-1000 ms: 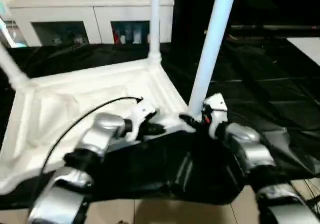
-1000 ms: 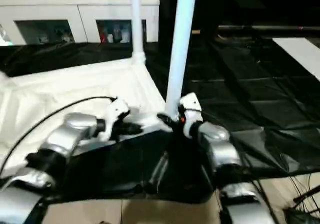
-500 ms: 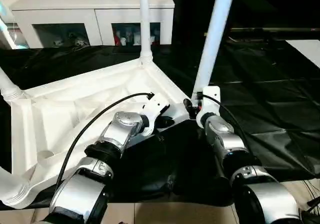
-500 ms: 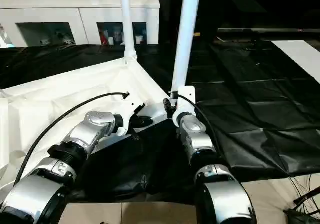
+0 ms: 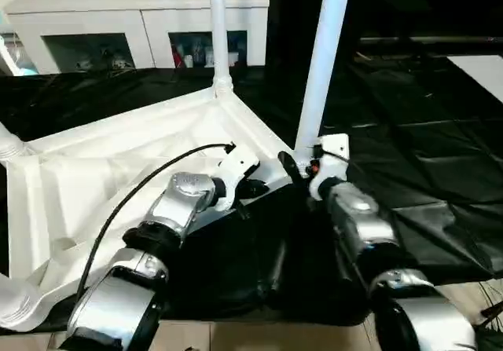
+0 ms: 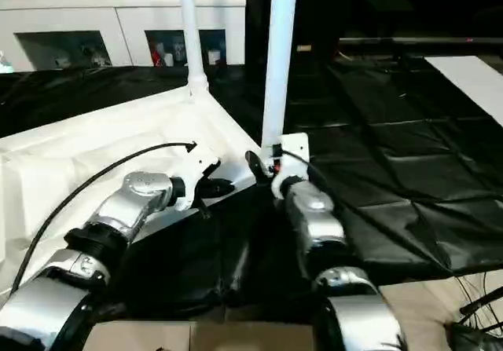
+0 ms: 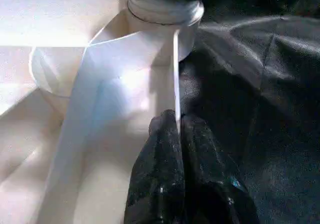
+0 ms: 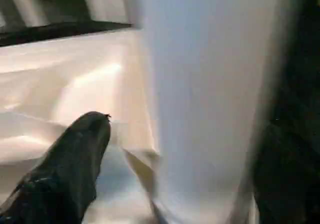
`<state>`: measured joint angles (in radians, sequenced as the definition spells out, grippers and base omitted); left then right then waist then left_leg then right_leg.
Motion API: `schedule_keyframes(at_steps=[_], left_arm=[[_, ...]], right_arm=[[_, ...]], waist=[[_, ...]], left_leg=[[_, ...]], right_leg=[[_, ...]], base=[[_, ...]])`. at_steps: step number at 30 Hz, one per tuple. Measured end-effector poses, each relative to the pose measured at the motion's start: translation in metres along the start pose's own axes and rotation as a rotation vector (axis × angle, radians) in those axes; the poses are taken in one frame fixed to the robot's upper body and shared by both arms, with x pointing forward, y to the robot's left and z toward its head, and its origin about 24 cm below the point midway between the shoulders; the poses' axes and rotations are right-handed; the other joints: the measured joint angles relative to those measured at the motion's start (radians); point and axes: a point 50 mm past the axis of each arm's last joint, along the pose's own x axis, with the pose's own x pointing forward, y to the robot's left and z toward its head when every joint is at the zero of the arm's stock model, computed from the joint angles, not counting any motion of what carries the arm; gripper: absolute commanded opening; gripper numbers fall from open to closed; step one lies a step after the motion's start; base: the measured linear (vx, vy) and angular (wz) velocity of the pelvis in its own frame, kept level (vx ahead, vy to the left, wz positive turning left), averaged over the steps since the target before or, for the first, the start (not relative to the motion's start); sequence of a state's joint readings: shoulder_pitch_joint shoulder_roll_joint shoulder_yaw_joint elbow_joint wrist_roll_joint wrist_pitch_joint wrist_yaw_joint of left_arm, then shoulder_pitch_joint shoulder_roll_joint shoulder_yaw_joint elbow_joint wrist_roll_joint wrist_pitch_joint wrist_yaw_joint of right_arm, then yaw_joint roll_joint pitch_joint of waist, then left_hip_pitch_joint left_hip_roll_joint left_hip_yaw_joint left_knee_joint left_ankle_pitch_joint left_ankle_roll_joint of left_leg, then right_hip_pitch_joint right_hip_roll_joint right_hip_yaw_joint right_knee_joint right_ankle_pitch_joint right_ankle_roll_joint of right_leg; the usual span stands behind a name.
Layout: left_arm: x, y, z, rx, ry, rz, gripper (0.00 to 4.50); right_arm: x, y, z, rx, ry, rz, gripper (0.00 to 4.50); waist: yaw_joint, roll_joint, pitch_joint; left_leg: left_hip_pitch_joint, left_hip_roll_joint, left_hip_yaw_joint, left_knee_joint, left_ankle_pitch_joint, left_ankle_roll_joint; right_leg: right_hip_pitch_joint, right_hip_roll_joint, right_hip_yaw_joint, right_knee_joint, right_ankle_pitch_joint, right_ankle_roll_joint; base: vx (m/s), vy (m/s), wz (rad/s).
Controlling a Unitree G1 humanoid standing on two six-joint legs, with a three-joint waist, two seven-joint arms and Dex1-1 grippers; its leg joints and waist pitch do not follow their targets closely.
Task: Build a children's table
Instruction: Rotate leg to tighten
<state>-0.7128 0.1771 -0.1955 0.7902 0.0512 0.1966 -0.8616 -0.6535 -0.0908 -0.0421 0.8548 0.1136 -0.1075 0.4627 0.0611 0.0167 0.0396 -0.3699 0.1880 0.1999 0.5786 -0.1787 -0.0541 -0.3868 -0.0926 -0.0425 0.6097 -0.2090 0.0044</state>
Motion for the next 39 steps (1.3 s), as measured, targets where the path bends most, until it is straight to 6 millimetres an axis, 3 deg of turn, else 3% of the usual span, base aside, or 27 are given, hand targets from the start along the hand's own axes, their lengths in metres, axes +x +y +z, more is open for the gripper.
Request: schedule_keyframes(at_steps=[8, 11, 18, 26, 27, 39], left_arm=[[-0.03, -0.003, -0.013, 0.031, -0.002, -0.22, 0.0], [-0.039, -0.005, -0.015, 0.027, 0.02, -0.295, 0.0], [-0.051, -0.013, -0.022, 0.027, 0.066, -0.419, 0.0], [-0.054, -0.014, -0.023, 0.017, 0.077, -0.43, 0.0], [-0.054, -0.014, -0.022, 0.017, 0.077, -0.432, 0.0], [-0.056, -0.014, -0.023, 0.008, 0.085, -0.43, 0.0]], right_arm=[[-0.033, -0.018, 0.004, -0.113, 0.03, 0.29, 4.46], [-0.04, -0.015, 0.007, -0.148, 0.057, 0.429, 4.46], [-0.061, -0.008, -0.003, -0.186, 0.185, 0.686, 4.46], [-0.065, -0.007, -0.009, -0.183, 0.243, 0.731, 4.46], [-0.066, -0.008, -0.009, -0.185, 0.246, 0.733, 4.18], [-0.067, -0.005, -0.012, -0.179, 0.275, 0.767, 3.27]], waist=[[0.024, 0.005, 0.001], [0.029, 0.005, 0.001], [0.036, 0.004, 0.001], [0.033, 0.003, 0.002], [0.034, 0.003, 0.003], [0.034, 0.002, 0.003]], left_leg=[[-0.004, 0.001, 0.001, -0.004, 0.001, 0.001], [-0.016, 0.002, 0.001, 0.001, 0.001, 0.002], [-0.017, 0.002, 0.0, 0.007, 0.0, 0.002], [-0.017, 0.003, 0.001, 0.009, 0.0, 0.002], [-0.017, 0.003, 0.001, 0.009, 0.0, 0.002], [-0.018, 0.003, 0.0, 0.012, 0.0, 0.002]], right_leg=[[-0.005, 0.0, -0.002, -0.001, -0.006, 0.001], [-0.015, 0.0, -0.002, 0.003, -0.006, 0.001], [-0.015, 0.0, -0.002, 0.003, -0.005, -0.001], [-0.015, 0.0, -0.001, 0.005, -0.004, -0.002], [-0.015, 0.0, -0.001, 0.005, -0.004, -0.002], [-0.015, 0.0, -0.001, 0.007, -0.004, -0.002]], base=[[0.0, 0.0, 0.0], [0.0, 0.0, 0.0], [0.0, 0.0, 0.0], [0.0, 0.0, 0.0], [0.0, 0.0, 0.0], [0.0, 0.0, 0.0]])
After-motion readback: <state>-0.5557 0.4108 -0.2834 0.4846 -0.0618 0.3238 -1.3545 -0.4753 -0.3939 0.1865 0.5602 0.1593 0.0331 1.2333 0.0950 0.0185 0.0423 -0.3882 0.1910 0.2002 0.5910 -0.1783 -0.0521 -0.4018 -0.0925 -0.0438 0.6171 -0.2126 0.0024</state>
